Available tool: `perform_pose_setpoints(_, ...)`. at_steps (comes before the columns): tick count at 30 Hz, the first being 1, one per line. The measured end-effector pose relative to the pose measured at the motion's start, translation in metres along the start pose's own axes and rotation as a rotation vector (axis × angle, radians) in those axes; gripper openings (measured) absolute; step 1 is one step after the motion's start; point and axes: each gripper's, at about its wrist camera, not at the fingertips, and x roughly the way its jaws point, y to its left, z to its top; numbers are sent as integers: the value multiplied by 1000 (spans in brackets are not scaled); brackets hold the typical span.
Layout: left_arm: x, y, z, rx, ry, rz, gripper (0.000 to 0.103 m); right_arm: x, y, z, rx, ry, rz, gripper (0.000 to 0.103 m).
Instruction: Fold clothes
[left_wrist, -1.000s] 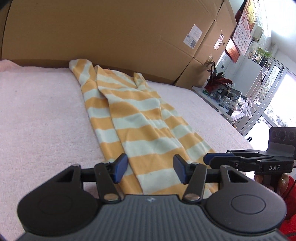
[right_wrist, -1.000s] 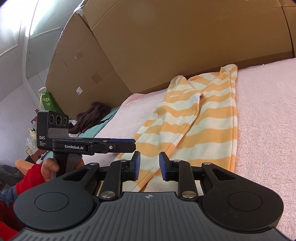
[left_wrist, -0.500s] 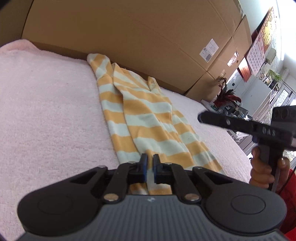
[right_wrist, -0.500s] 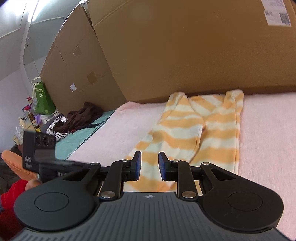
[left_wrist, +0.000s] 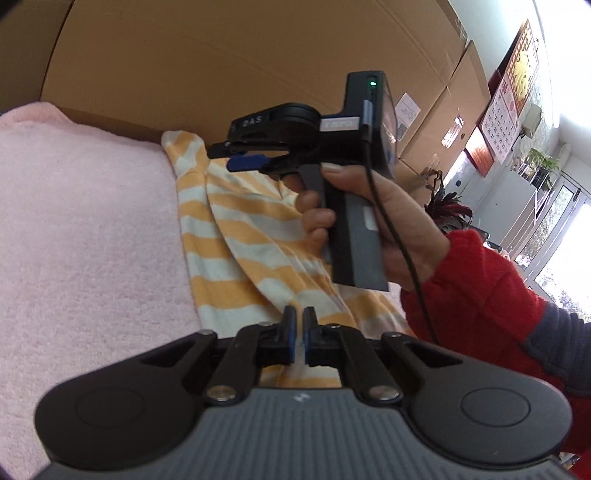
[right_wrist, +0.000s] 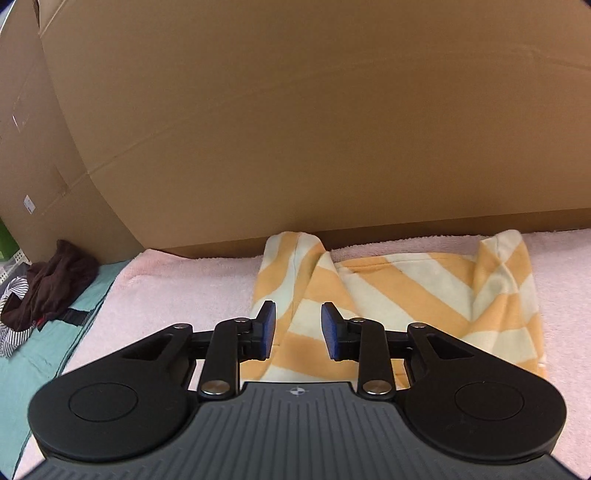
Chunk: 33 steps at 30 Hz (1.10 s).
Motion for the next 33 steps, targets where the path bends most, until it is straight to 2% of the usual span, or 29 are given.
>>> perform_pose_setpoints(4, 3, -2, 1, 3, 3, -15, 1, 19, 3, 0, -22, 20, -67, 29)
perform_pose_setpoints(7, 4, 2, 0, -10, 9, -16, 1, 25, -2, 1, -17, 20, -106, 6)
perform_pose_setpoints(9, 4, 5, -1, -22, 12, -21, 1, 18, -6, 1, 6, 10, -109, 5)
perform_pose_setpoints(13, 1, 10, -2, -34, 6, -41, 1, 11, -9, 6, 22, 29, -77, 6)
perform_pose_setpoints(15, -1, 11, -2, -35, 0, -47, 1, 7, -9, 8, 30, 48, -51, 11)
perform_pose_setpoints(17, -1, 11, -3, -30, 3, -38, 1, 2, -10, 6, 22, 45, -60, 24)
perform_pose_setpoints(21, 6, 12, -5, -30, 36, -34, 4, -4, -9, -1, -19, 67, -23, 25)
perform_pose_setpoints(23, 6, 10, -6, -22, 35, -32, 4, -3, -7, -4, -58, 70, -46, 13)
perform_pose_setpoints(25, 5, 10, -5, -22, 31, -34, 4, -7, -8, -6, -73, 65, -63, 8)
perform_pose_setpoints(31, 4, 10, -4, -47, 13, -68, 4, -20, -21, 1, -14, 49, -13, 6)
perform_pose_setpoints(33, 3, 9, -3, -47, 3, -75, 4, -22, -21, 4, -21, 29, -12, 2)
